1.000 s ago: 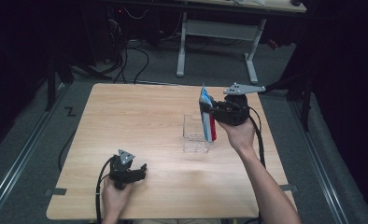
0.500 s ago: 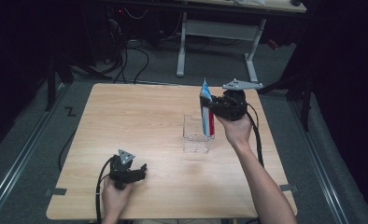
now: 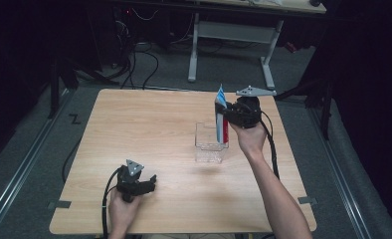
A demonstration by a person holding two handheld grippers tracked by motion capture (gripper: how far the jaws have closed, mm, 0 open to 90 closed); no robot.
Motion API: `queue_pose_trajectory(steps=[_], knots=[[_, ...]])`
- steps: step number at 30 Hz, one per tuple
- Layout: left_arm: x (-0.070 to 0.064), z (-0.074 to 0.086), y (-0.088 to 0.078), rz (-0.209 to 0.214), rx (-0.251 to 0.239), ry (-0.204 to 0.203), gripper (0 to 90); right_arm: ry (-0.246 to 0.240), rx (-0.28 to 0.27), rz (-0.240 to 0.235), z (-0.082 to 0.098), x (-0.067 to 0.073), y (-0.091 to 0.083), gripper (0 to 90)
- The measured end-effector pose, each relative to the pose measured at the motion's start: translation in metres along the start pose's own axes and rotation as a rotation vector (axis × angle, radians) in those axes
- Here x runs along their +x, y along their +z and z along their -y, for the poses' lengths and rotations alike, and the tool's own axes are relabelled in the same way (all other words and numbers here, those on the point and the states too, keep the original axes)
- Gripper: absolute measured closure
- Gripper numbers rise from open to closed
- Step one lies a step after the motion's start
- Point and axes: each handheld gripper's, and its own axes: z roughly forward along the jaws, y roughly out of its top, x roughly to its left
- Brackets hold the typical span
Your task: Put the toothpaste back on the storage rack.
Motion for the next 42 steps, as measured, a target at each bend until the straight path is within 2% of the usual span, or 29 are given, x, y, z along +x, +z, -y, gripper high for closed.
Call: queue_pose_trajectory(steps=[9,13,19,25,32,42], knots=[[0.0,0.0,0.0,0.0,0.0,0.001,19.5,-0.01,0.013,0.007,0.006,-0.002,0.007,71.0],[0.0,0.0,0.0,0.0,0.0,0.0,19.5,-0.039,0.03,0.024,0.008,0.0,0.01,70.6],[0.0,0.0,0.0,0.0,0.001,0.001,19.5,-0.053,0.045,0.03,0.012,0.0,0.014,70.4],[0.0,0.0,0.0,0.0,0.001,0.001,19.5,-0.031,0.062,0.025,0.018,-0.003,0.018,70.3],[0.0,0.0,0.0,0.0,0.001,0.001,19.5,-0.045,0.083,0.025,0.021,-0.003,0.022,70.1],[0.0,0.0,0.0,0.0,0.001,0.001,19.5,-0.014,0.1,0.034,0.033,-0.007,0.028,70.0]])
